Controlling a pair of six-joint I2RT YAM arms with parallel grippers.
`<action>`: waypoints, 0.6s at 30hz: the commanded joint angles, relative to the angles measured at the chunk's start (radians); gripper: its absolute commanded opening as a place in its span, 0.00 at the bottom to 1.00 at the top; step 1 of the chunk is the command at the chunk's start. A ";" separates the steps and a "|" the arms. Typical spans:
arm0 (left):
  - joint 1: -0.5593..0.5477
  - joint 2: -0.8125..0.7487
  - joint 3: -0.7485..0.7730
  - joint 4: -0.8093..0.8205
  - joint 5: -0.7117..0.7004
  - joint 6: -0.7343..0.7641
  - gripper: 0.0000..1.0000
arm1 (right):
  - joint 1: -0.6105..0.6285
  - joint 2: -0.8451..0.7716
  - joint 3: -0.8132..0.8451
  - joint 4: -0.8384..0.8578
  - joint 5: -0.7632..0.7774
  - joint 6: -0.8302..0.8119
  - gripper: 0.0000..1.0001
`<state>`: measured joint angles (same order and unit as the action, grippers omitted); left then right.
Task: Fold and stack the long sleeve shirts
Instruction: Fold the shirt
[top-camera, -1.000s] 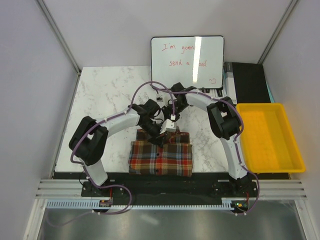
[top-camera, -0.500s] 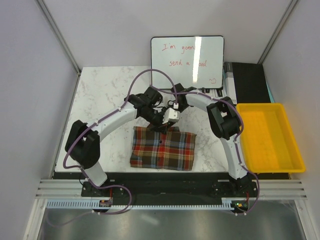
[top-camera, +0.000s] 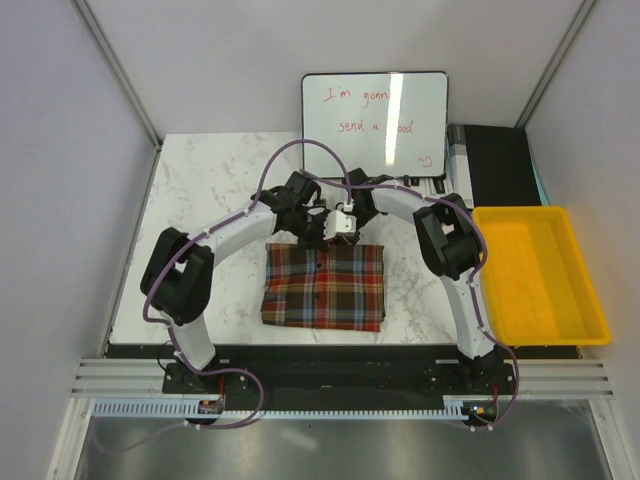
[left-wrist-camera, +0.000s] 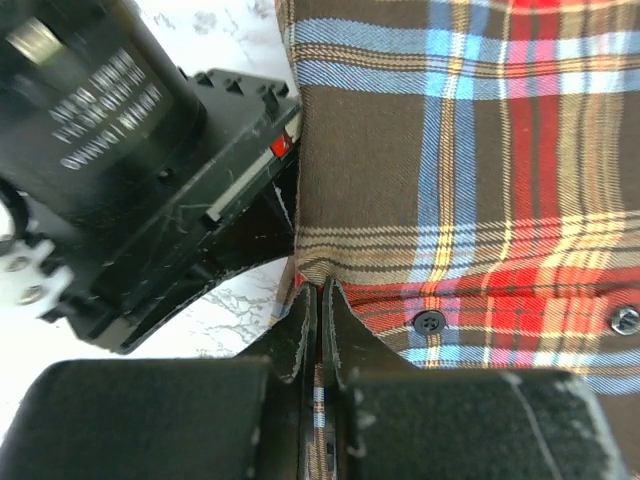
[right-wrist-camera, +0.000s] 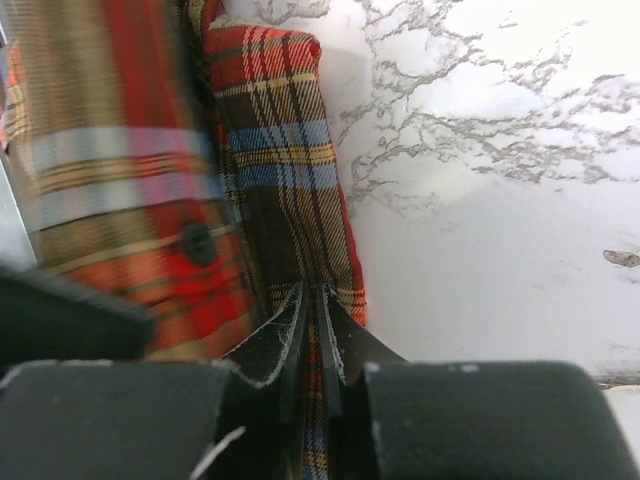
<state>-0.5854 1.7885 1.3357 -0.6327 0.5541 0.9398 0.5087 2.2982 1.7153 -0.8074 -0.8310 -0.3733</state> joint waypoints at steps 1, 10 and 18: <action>0.007 -0.015 -0.056 0.197 -0.054 0.040 0.02 | 0.011 0.003 -0.014 -0.044 0.056 -0.053 0.15; 0.009 -0.061 -0.067 0.294 -0.184 -0.041 0.29 | -0.024 0.014 0.133 -0.079 0.151 -0.038 0.32; 0.163 -0.245 -0.039 -0.020 0.003 -0.237 0.50 | -0.130 -0.127 0.250 -0.137 0.239 -0.033 0.57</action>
<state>-0.5144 1.6421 1.2568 -0.5056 0.4576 0.8276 0.4294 2.2890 1.9163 -0.8906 -0.6453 -0.3889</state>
